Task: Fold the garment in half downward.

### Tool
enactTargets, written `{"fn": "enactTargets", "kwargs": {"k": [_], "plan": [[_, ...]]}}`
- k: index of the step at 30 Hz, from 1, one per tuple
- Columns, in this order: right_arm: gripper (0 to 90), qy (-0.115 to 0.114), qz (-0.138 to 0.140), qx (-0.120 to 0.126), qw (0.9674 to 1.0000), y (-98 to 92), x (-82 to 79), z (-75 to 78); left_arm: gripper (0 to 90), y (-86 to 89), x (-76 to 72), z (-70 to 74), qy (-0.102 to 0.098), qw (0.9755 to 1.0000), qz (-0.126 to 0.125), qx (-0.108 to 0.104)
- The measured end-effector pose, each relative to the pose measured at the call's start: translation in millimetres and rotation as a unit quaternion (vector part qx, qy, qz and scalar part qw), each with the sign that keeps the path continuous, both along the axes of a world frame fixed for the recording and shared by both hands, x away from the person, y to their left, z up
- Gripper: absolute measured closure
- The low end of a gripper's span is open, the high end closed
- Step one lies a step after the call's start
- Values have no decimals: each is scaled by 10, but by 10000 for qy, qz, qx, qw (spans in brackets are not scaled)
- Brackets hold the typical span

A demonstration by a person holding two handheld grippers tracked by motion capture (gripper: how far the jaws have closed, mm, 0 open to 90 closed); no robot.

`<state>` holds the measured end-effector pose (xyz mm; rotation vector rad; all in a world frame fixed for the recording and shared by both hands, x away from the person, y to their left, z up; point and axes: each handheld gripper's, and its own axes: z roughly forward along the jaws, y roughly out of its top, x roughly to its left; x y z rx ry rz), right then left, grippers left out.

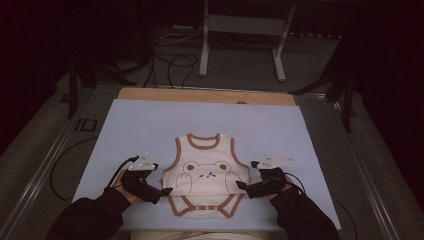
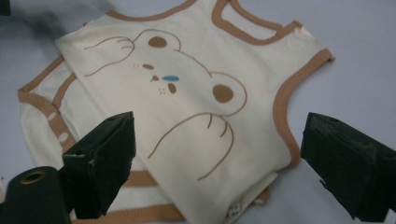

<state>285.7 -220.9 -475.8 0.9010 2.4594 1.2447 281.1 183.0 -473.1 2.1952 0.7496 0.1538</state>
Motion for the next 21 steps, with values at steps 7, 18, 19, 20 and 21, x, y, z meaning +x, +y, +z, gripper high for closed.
{"fn": "enactTargets", "kwargs": {"k": [7,18,19,20,21], "plan": [[95,-191,70,-21,9998,78,62,75,1,26,68,96,-200,9997,57,-131],[96,-330,128,-29,9994,144,207,187,1,14,153,181,-326,9994,-60,-74],[96,-346,121,-28,9993,150,222,199,1,9,163,181,-327,9994,-66,-96],[96,-361,134,-40,9993,153,241,213,1,6,177,185,-318,9994,-61,-96],[96,-363,139,-38,9992,157,260,224,1,2,191,186,-305,9994,-79,-130]]}}
